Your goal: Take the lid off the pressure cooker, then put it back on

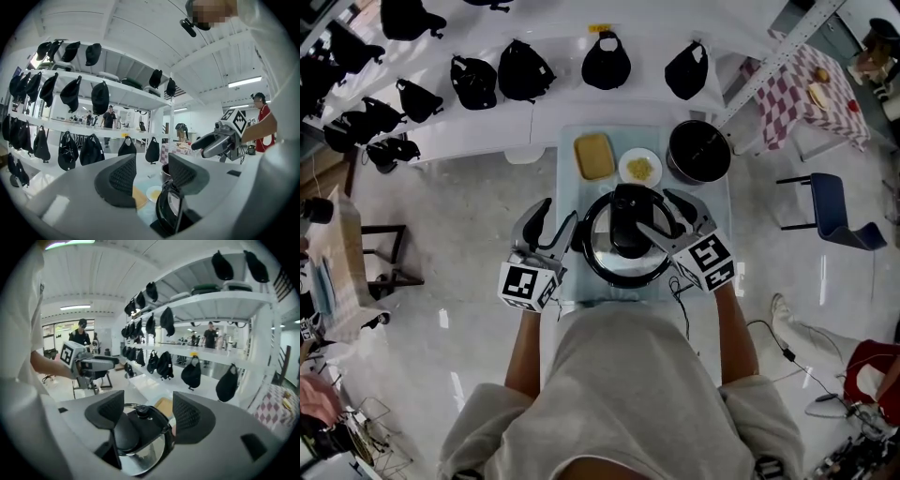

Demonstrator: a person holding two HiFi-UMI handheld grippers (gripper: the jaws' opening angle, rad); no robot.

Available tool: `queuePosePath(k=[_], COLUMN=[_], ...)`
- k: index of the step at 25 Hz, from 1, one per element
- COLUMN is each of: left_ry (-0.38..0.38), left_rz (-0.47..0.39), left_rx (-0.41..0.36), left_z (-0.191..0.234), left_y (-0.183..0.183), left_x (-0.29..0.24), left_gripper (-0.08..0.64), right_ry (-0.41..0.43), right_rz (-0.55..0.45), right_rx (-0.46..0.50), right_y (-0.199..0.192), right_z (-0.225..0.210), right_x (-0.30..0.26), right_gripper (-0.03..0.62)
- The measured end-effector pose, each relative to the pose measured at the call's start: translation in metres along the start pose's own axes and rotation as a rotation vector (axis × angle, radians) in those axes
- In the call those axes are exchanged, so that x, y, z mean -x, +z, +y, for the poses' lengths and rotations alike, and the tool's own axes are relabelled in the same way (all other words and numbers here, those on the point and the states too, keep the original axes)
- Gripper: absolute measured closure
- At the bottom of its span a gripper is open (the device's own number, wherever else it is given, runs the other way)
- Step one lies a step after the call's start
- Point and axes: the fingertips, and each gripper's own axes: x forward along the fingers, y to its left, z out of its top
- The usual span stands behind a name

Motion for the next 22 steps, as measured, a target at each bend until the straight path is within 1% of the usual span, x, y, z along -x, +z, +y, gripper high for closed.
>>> queuePosePath(k=[1, 3, 5, 6, 8, 11, 13, 16, 22], left_ry=[0.005, 0.011, 0.016, 0.019, 0.026, 0.029, 0.024, 0.018, 0.012], left_rz=[0.000, 0.002, 0.000, 0.000, 0.003, 0.010, 0.027, 0.049, 0.053], left_rx=[0.002, 0.004, 0.000, -0.004, -0.015, -0.013, 0.003, 0.008, -0.002], left_z=[0.001, 0.003, 0.004, 0.005, 0.006, 0.007, 0.007, 0.006, 0.000], left_y=[0.001, 0.002, 0.003, 0.004, 0.005, 0.004, 0.000, -0.005, -0.004], left_x=[0.000, -0.001, -0.001, -0.002, -0.002, -0.001, -0.001, -0.003, -0.006], left_gripper=[0.351, 0.385, 0.428, 0.453, 0.489, 0.536, 0.553, 0.554, 0.554], right_ry=[-0.051, -0.147, -0.226, -0.261, -0.328, -0.409, -0.425, -0.425, -0.435], right_rz=[-0.026, -0.077, -0.131, -0.157, -0.198, -0.240, -0.261, -0.259, -0.217], right_rx=[-0.032, -0.101, -0.175, -0.211, -0.269, -0.317, -0.333, -0.335, -0.290], right_y=[0.000, -0.001, -0.003, -0.006, -0.012, -0.021, -0.025, -0.029, -0.031], right_z=[-0.011, -0.031, -0.046, -0.052, -0.061, -0.068, -0.068, -0.069, -0.070], right_x=[0.007, 0.024, 0.042, 0.052, 0.069, 0.093, 0.103, 0.110, 0.108], right_gripper=[0.281, 0.360, 0.408, 0.443, 0.487, 0.588, 0.591, 0.591, 0.591])
